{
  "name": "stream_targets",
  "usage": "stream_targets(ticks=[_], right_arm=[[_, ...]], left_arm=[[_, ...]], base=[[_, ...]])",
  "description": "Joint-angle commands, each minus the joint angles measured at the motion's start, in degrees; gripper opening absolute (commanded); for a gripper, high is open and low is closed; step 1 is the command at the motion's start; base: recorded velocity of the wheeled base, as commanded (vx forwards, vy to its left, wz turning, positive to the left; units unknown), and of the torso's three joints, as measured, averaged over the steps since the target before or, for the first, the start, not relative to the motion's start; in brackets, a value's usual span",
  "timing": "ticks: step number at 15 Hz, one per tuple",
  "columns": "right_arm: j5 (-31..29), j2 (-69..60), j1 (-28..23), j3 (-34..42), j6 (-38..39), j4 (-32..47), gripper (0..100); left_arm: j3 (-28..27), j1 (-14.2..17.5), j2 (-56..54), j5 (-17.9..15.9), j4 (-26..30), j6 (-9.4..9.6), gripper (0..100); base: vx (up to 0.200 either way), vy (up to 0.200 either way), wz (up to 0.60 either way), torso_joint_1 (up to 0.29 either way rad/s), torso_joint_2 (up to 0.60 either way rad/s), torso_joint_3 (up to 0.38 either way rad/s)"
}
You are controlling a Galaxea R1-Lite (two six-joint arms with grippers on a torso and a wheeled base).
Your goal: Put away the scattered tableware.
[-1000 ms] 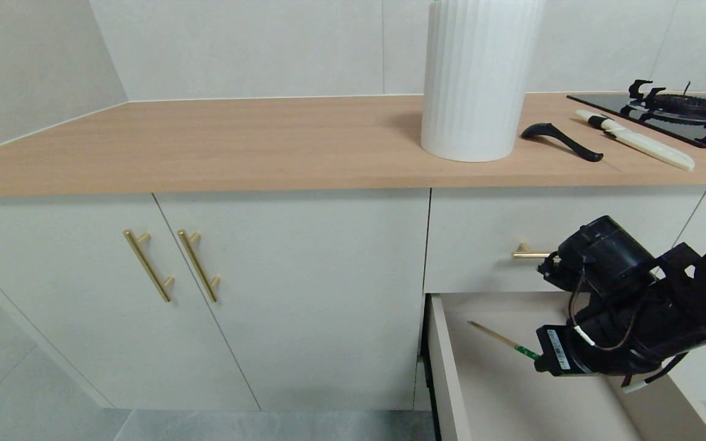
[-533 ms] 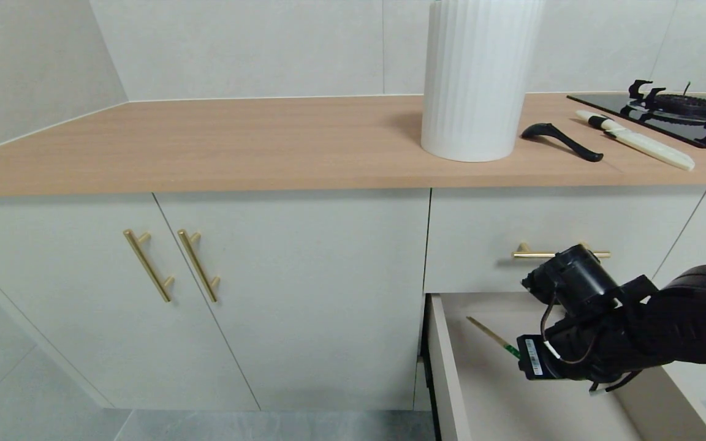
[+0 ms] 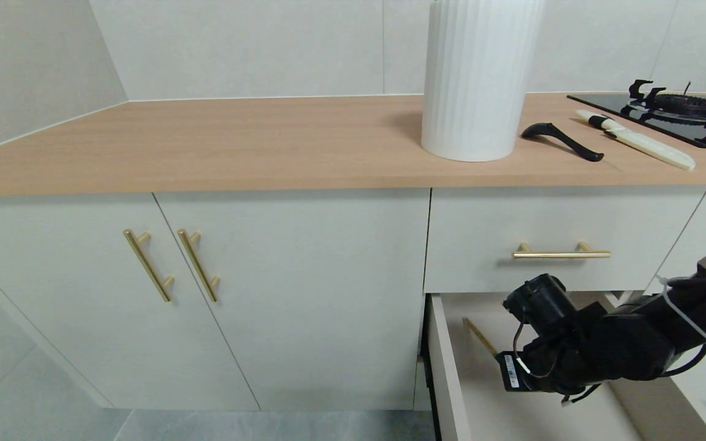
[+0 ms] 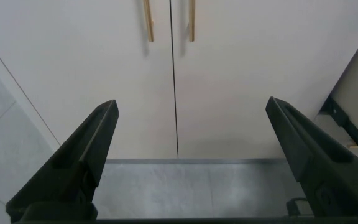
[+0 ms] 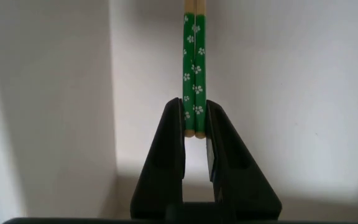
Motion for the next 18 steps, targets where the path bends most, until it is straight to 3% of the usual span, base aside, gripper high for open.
stream_targets(ticks=[1, 7, 8, 15, 18], right_arm=[[0.07, 3.44, 0.01, 0.58, 0.02, -0.61, 0], [-0.81, 8.80, 0.09, 1.20, -0.07, -5.98, 0], [-0.90, 8.80, 0.09, 1.20, -0.07, -5.98, 100], [-0.90, 7.31, 0.09, 1.20, 0.02, -5.89, 100], [-0.98, 0.89, 0.01, 1.64, -0.07, -5.54, 100]], left_arm=[[0.00, 0.02, 0.00, 0.01, 0.00, 0.00, 100], [0.00, 0.02, 0.00, 0.01, 0.00, 0.00, 100], [0.00, 0.02, 0.00, 0.01, 0.00, 0.00, 100], [0.00, 0.02, 0.00, 0.01, 0.00, 0.00, 100], [0.00, 0.02, 0.00, 0.01, 0.00, 0.00, 100]], base=[[0.000, 0.000, 0.00, 0.000, 0.00, 0.000], [0.000, 0.000, 0.00, 0.000, 0.00, 0.000], [0.000, 0.000, 0.00, 0.000, 0.00, 0.000], [0.000, 0.000, 0.00, 0.000, 0.00, 0.000], [0.000, 0.000, 0.00, 0.000, 0.00, 0.000]])
